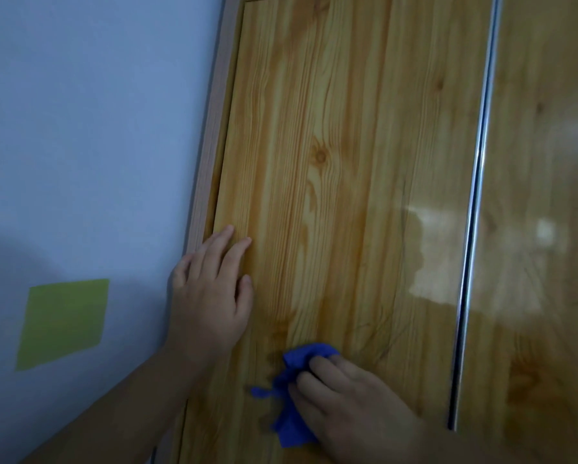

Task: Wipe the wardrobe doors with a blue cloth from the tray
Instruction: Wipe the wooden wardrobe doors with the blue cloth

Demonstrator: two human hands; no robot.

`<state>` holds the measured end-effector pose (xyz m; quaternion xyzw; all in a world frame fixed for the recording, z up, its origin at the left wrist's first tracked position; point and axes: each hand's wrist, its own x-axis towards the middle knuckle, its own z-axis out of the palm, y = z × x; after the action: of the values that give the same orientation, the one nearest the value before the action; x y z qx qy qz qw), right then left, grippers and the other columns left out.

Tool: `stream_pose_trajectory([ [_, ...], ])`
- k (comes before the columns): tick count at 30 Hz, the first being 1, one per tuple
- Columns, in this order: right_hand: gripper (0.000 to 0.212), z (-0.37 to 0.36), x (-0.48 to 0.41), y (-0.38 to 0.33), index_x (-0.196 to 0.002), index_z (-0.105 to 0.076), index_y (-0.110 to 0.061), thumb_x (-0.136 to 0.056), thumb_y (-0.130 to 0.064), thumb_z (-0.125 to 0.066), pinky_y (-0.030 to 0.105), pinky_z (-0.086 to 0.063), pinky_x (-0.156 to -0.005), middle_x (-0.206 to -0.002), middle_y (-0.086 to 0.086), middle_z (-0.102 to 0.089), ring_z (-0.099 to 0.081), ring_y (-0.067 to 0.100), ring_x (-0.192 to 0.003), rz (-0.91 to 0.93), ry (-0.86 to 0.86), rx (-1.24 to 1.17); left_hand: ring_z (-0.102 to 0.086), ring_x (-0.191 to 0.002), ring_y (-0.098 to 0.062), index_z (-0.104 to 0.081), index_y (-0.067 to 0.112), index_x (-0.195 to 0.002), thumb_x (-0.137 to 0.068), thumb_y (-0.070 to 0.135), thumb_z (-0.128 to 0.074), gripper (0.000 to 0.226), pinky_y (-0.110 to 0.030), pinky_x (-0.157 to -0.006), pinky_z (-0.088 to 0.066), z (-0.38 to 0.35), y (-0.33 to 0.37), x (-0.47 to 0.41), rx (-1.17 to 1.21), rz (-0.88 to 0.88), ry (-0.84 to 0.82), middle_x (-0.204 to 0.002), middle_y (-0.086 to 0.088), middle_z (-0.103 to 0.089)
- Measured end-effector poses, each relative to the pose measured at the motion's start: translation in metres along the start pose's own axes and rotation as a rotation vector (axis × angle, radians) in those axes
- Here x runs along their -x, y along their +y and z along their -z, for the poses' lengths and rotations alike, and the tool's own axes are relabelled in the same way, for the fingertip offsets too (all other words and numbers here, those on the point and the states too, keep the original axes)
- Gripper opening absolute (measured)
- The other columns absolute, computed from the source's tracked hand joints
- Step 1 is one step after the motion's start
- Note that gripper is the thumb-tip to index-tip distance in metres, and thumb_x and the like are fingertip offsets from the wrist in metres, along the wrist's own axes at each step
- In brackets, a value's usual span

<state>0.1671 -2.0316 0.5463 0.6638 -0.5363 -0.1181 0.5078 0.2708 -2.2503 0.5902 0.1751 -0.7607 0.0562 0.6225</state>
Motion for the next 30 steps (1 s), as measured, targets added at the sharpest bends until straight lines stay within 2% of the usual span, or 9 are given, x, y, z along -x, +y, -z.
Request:
stream_pose_trajectory([
  [4,0.019,0.031,-0.010,0.036,-0.106,-0.073,-0.020,-0.093,-0.020,-0.059,0.034,-0.054,-0.083,-0.097,-0.002,-0.064,-0.060,0.021,-0.090,0.059,-0.054,0.040,-0.044,-0.147,-0.026,-0.054,0.020,-0.146,-0.094,0.035,-0.045,0.055,-0.053,-0.118,-0.033,0.005,0.006,-0.004,0.010,0.036,-0.021,-0.159,-0.004,-0.046],
  [8,0.043,0.082,-0.025,0.122,-0.118,-0.071,-0.013,-0.076,-0.014,-0.078,0.046,-0.055,-0.088,-0.112,0.009,-0.067,-0.063,0.031,-0.103,-0.132,0.056,0.134,-0.044,-0.147,-0.026,-0.052,0.022,-0.147,-0.094,0.038,-0.044,0.056,-0.053,-0.119,-0.032,0.006,0.006,-0.004,0.011,0.051,-0.031,-0.160,-0.003,-0.045],
  [11,0.040,0.106,-0.027,0.167,-0.120,-0.072,-0.007,-0.081,-0.009,-0.062,0.048,-0.050,-0.092,-0.110,0.014,-0.068,-0.061,0.038,-0.103,-0.373,0.214,0.151,-0.044,-0.146,-0.025,-0.052,0.023,-0.146,-0.093,0.038,-0.045,0.055,-0.052,-0.118,-0.032,0.003,0.004,-0.003,0.011,0.037,-0.006,-0.159,-0.003,-0.046],
  [14,0.037,0.096,-0.022,0.163,-0.118,-0.072,-0.003,-0.087,-0.005,-0.052,0.043,-0.046,-0.094,-0.107,0.014,-0.069,-0.060,0.038,-0.102,-0.458,0.322,0.130,-0.043,-0.146,-0.024,-0.051,0.023,-0.146,-0.094,0.036,-0.048,0.054,-0.051,-0.117,-0.031,0.000,0.002,-0.002,0.012,0.026,0.018,-0.159,-0.003,-0.045],
  [16,0.041,0.082,-0.014,0.142,-0.116,-0.073,0.000,-0.088,-0.014,-0.045,0.041,-0.045,-0.090,-0.102,0.014,-0.068,-0.059,0.037,-0.097,-0.483,0.339,0.096,-0.043,-0.146,-0.025,-0.051,0.022,-0.147,-0.095,0.035,-0.048,0.054,-0.051,-0.117,-0.031,-0.003,0.002,-0.002,0.024,0.026,0.030,-0.159,-0.004,-0.046],
  [21,0.042,0.034,0.026,0.058,-0.123,-0.067,-0.002,-0.082,-0.007,-0.065,0.048,-0.057,-0.079,-0.103,0.013,-0.066,-0.062,0.035,-0.092,-0.364,0.165,0.026,-0.039,-0.149,-0.025,-0.048,0.022,-0.149,-0.096,0.036,-0.046,0.055,-0.052,-0.120,-0.027,-0.006,0.001,-0.001,0.029,0.032,0.026,-0.161,-0.005,-0.042],
  [24,0.036,0.008,0.049,0.004,-0.126,-0.064,-0.008,-0.091,-0.017,-0.058,0.042,-0.055,-0.085,-0.106,0.005,-0.064,-0.059,0.028,-0.099,-0.259,0.077,-0.060,-0.038,-0.149,-0.025,-0.046,0.023,-0.150,-0.096,0.036,-0.045,0.055,-0.052,-0.121,-0.026,-0.006,0.002,0.000,0.033,0.041,0.023,-0.162,-0.005,-0.041],
  [28,0.034,0.013,0.057,0.008,-0.126,-0.065,-0.011,-0.098,-0.019,-0.048,0.037,-0.054,-0.085,-0.110,0.004,-0.065,-0.061,0.027,-0.104,-0.120,0.012,-0.066,-0.039,-0.149,-0.026,-0.046,0.024,-0.150,-0.096,0.037,-0.046,0.055,-0.053,-0.121,-0.027,-0.003,0.000,-0.002,0.022,0.030,0.006,-0.162,-0.005,-0.041],
  [30,0.037,0.027,0.054,0.032,-0.128,-0.061,-0.013,-0.092,-0.018,-0.057,0.038,-0.055,-0.088,-0.116,0.005,-0.063,-0.058,0.026,-0.108,-0.076,0.001,-0.024,-0.038,-0.149,-0.025,-0.044,0.025,-0.150,-0.097,0.039,-0.045,0.055,-0.055,-0.121,-0.027,-0.002,0.000,-0.002,0.015,0.029,-0.007,-0.163,-0.004,-0.040],
])
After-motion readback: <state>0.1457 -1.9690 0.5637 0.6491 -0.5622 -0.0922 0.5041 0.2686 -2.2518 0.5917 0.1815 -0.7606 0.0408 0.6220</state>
